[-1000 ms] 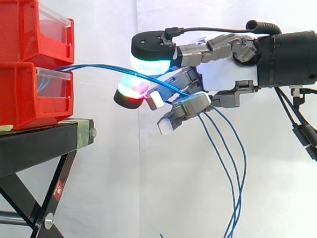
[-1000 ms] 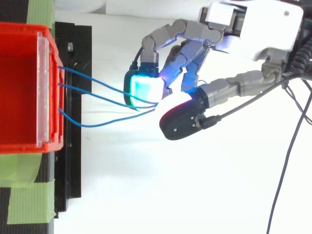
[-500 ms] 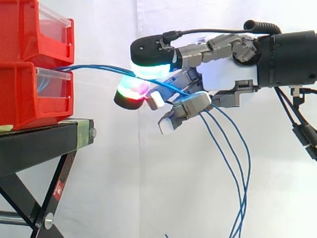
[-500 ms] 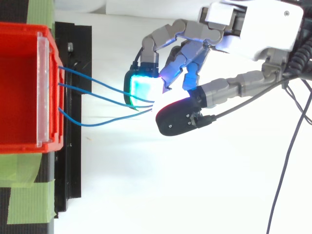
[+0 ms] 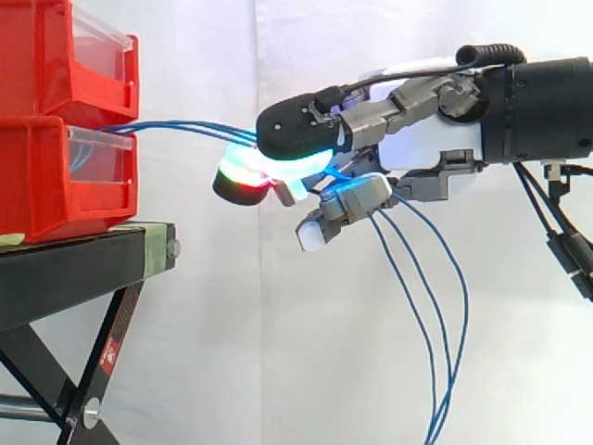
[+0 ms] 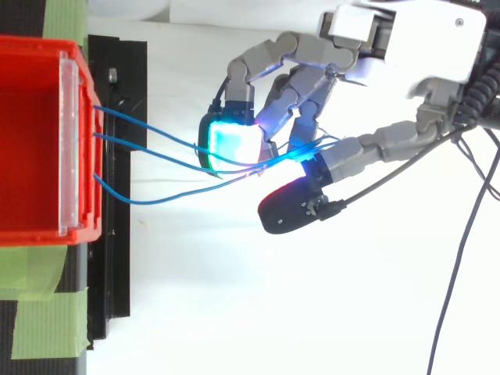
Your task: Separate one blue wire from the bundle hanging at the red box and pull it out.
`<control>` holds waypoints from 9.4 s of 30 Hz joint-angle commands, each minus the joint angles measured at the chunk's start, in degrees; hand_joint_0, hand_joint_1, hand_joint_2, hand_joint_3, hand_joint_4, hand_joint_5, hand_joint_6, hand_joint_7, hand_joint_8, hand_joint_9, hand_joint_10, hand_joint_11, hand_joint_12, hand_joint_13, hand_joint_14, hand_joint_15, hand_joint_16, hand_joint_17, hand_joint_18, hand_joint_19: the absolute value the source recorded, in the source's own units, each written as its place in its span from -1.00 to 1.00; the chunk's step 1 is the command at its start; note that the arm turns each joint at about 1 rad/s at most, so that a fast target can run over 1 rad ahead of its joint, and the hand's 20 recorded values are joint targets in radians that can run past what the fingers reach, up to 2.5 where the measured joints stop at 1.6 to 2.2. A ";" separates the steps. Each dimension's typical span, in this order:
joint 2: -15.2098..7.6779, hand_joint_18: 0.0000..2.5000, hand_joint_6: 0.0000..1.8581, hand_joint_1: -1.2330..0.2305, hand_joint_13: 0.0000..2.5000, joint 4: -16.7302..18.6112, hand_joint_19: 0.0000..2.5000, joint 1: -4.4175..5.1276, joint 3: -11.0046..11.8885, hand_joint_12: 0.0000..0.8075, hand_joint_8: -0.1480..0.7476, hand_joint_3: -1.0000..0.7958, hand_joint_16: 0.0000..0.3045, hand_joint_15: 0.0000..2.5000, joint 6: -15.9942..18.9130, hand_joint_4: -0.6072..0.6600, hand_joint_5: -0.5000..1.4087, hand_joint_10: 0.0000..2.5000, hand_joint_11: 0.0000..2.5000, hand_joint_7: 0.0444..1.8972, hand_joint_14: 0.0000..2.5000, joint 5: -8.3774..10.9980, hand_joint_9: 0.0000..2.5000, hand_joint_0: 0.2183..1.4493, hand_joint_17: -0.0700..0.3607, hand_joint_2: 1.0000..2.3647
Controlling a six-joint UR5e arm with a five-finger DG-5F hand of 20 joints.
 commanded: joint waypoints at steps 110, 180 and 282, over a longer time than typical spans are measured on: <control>0.00 -0.49 -0.11 -0.52 0.11 0.63 -0.36 0.27 0.00 -0.23 0.07 -0.21 -0.66 0.27 0.03 0.26 -0.74 -0.98 -0.12 0.16 -0.90 0.00 -0.30 -0.26 -0.13 -0.97; 0.17 -0.49 -0.05 -0.63 0.12 3.44 -0.43 0.18 0.88 -0.31 -0.04 -0.44 -0.67 0.29 -2.61 0.04 -0.75 -0.98 -0.10 0.19 -1.00 -0.70 -0.31 -0.16 -0.15 -1.00; 0.17 -0.45 -0.25 -0.15 0.16 3.00 -0.35 0.36 0.97 -0.17 0.14 -0.44 -0.63 0.24 -3.84 0.36 -0.65 -0.98 -0.10 0.21 -1.00 -0.70 -0.15 -0.48 -0.09 -1.00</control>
